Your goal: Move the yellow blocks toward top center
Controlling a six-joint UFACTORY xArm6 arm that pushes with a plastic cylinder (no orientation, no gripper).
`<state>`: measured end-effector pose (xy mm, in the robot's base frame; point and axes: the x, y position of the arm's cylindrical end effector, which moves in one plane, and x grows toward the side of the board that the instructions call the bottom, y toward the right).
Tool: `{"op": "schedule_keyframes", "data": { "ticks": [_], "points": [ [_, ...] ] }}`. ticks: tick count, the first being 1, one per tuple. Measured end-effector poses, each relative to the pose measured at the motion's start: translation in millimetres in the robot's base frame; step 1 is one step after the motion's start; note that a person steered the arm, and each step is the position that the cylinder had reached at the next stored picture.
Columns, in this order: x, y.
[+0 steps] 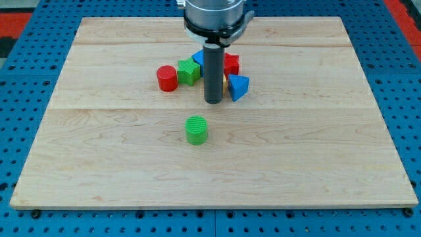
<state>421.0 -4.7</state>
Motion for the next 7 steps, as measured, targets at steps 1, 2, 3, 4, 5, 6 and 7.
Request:
{"op": "schedule_keyframes", "data": {
  "ticks": [1, 2, 3, 4, 5, 6, 7],
  "points": [
    [-10, -15],
    [-17, -19],
    [-16, -23],
    [7, -13],
    [12, 9],
    [6, 9],
    [-6, 8]
  ]
}}
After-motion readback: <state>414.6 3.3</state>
